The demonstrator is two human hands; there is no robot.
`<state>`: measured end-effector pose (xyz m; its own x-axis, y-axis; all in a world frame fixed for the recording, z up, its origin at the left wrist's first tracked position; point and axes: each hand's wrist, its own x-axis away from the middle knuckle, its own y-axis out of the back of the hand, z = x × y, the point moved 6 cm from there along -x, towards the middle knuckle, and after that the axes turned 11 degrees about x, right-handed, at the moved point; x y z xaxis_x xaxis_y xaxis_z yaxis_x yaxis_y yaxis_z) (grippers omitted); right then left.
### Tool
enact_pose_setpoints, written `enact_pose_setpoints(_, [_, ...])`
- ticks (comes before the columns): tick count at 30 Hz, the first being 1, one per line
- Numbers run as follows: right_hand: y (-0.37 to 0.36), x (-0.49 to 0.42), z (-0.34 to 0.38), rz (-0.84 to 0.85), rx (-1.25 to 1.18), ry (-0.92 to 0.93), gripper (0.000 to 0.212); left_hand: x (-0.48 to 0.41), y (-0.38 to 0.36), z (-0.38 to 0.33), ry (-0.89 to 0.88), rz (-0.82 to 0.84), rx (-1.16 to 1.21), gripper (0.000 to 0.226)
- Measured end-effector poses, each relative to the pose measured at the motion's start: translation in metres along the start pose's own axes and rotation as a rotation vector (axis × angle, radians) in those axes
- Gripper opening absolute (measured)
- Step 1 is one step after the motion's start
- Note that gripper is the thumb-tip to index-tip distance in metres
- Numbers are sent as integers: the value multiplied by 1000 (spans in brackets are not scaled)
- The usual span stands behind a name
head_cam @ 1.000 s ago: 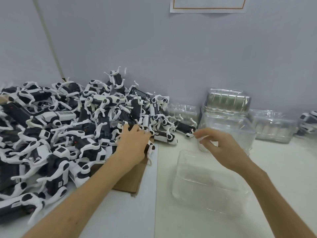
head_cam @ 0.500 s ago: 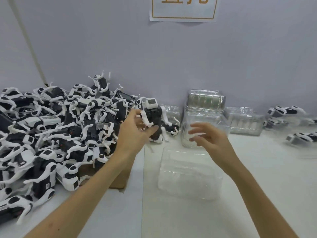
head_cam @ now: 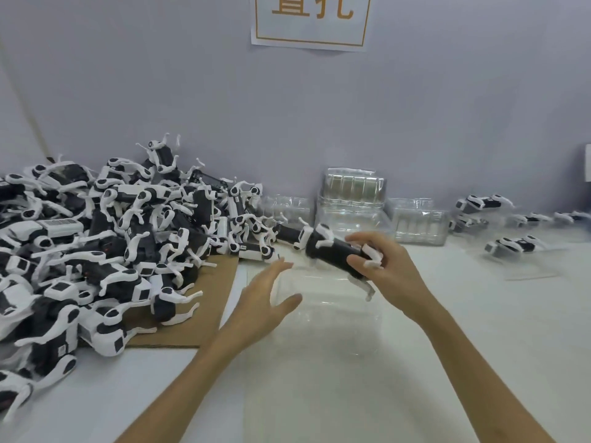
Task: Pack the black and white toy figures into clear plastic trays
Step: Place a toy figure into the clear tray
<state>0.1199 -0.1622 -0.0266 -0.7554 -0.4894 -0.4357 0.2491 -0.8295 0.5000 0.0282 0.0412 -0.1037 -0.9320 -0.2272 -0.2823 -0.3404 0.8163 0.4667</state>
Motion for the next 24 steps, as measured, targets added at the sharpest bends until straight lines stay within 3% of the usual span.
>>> enact_pose_setpoints(3, [-13, 2, -18, 88, 109, -53, 32, 12, -16, 23, 84, 21, 336, 57])
enact_pose_setpoints(6, [-27, 4, -29, 132, 122, -52, 29, 16, -23, 30, 73, -15, 433, 58])
enact_pose_setpoints(12, [-37, 10, -34, 198, 235, 57, 39, 21, -17, 23, -6, -71, 361, 48])
enact_pose_setpoints(17, [-30, 10, -37, 408, 386, 35, 54, 22, -16, 18, -128, -112, 215, 40])
enact_pose_setpoints(22, [-33, 12, -37, 783, 583, -23, 73, 18, -15, 20, -201, -149, 94, 40])
enact_pose_setpoints(24, [-29, 7, -29, 720, 534, -76, 67, 18, -15, 20, -201, -150, 65, 41])
